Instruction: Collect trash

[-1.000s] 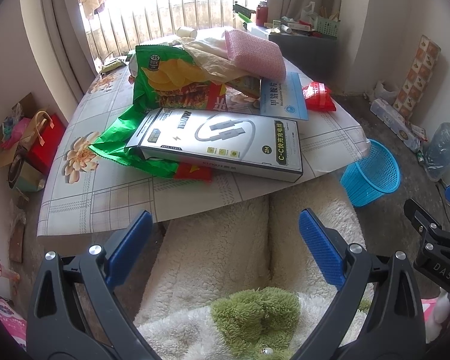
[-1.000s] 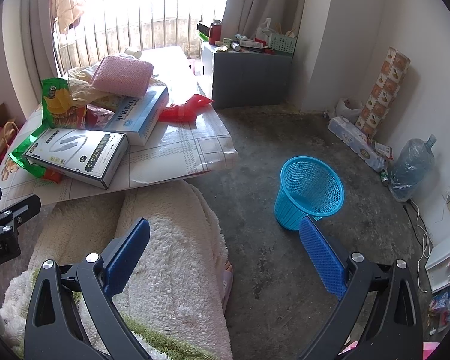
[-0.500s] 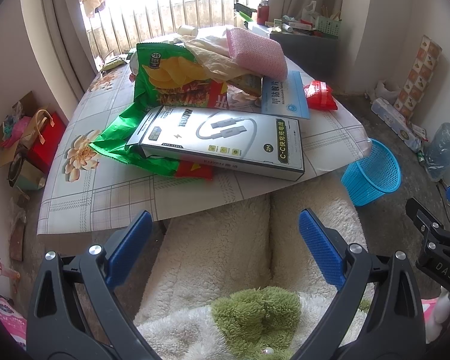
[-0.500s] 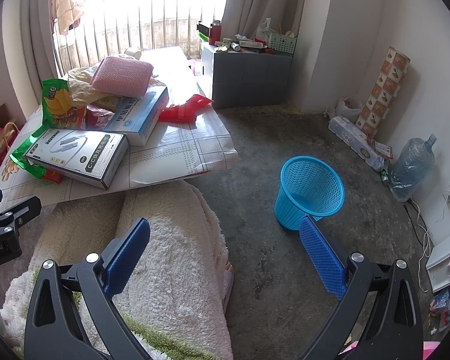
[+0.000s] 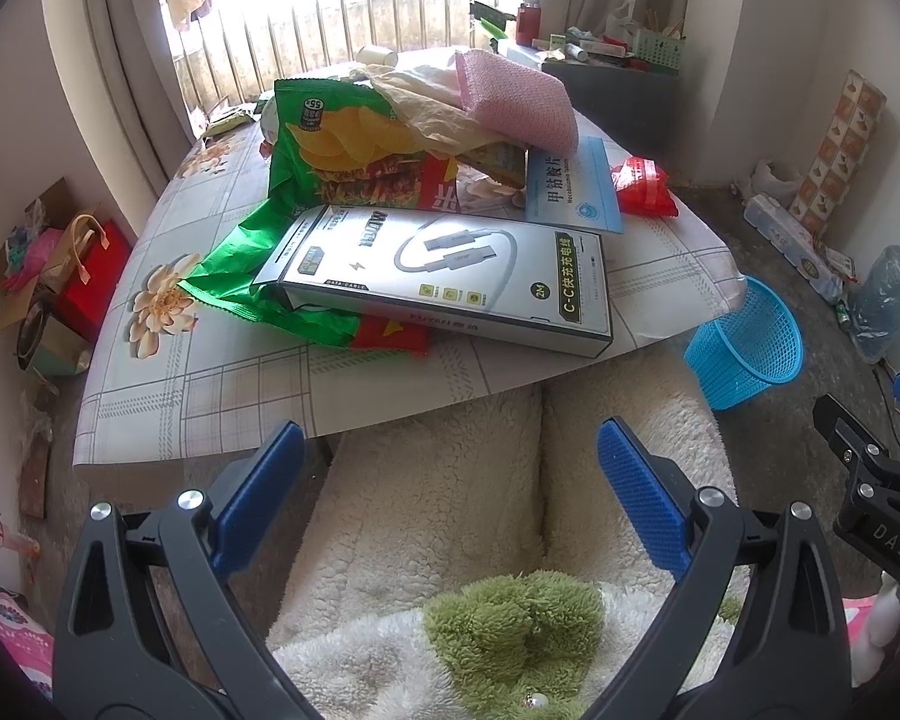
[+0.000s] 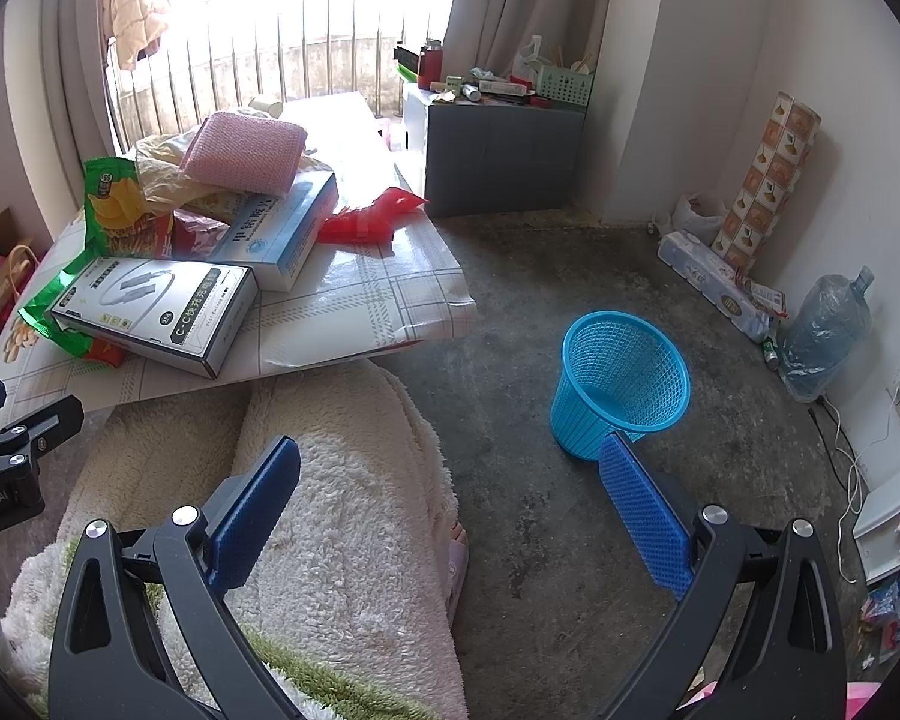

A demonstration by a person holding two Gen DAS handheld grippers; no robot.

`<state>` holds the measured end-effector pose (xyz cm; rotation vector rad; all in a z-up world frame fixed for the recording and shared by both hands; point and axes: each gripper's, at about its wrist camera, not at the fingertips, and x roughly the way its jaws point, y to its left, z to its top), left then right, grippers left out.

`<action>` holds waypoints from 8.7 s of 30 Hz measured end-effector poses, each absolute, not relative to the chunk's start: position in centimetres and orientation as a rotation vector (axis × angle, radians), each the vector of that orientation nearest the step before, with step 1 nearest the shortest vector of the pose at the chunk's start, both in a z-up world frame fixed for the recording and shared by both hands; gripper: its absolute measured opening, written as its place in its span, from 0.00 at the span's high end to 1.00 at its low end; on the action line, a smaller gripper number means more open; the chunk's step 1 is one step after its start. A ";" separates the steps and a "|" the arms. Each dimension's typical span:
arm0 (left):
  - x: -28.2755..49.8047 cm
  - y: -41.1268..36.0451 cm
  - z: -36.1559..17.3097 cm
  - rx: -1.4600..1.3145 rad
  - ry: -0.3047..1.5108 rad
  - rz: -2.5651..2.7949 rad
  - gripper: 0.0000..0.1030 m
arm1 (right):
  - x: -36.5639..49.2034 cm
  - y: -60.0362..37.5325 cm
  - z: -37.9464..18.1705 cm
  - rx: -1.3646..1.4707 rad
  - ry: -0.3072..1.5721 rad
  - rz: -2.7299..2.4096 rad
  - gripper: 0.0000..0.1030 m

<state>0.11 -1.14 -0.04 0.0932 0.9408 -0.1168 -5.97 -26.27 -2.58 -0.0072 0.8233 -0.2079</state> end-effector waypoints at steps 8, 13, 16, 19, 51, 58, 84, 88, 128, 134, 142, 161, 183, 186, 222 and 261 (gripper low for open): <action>0.5 -0.8 -0.3 0.072 0.951 -0.115 0.08 | -5.6 -26.1 -2.7 0.008 0.826 -0.197 0.06; 1.3 1.8 0.0 -0.033 0.896 -0.175 0.08 | -4.8 -25.8 -2.3 0.037 0.807 -0.160 0.06; 1.6 4.2 0.1 -0.133 0.829 -0.232 0.08 | -4.0 -25.5 -1.8 0.066 0.785 -0.128 0.06; 2.2 5.8 0.0 -0.216 0.792 -0.301 0.08 | -2.9 -25.0 -1.3 0.096 0.756 -0.074 0.06; 11.5 6.7 -7.6 -0.727 0.894 -0.491 0.42 | 9.7 -19.5 -6.2 0.281 0.974 0.478 0.66; 11.3 7.2 -8.1 -0.746 0.917 -0.459 0.63 | 9.3 -19.1 -5.4 0.257 0.964 0.495 0.66; 8.1 10.4 -6.4 -0.728 0.786 -0.675 0.76 | 16.5 -28.8 -4.6 0.445 0.948 0.000 0.33; 8.4 10.5 -6.4 -0.777 0.785 -0.740 0.77 | 19.0 -30.2 -6.7 0.514 0.995 -0.018 0.37; 14.9 -0.9 4.3 -0.304 0.676 -0.830 0.79 | 6.6 -42.6 -7.2 0.703 0.707 -0.140 0.74; 18.9 -8.5 4.9 -0.231 0.755 -0.923 0.79 | 3.8 -47.8 -7.1 0.760 0.638 -0.217 0.74; 26.6 -25.3 3.3 -0.074 0.956 -1.000 0.79 | 1.6 -55.9 -9.9 0.856 0.611 -0.383 0.74; 34.5 -54.2 -17.7 0.255 1.044 -0.767 0.52 | 13.5 -68.8 -28.5 1.029 0.853 -0.480 0.56; 29.9 -41.2 -2.0 0.218 0.954 -0.950 0.52 | 3.6 -66.6 -22.5 1.029 0.748 -0.413 0.52; 28.0 -35.9 1.8 0.217 0.907 -0.972 0.46 | 2.0 -64.4 -19.0 0.984 0.726 -0.375 0.46; 13.3 16.9 -1.2 -0.204 0.825 -0.240 0.23 | 10.4 -33.5 -7.3 0.807 1.007 0.122 0.33; 19.4 14.0 -4.6 -0.224 1.035 -0.394 0.48 | 12.5 -30.9 -7.9 0.729 0.992 0.088 0.87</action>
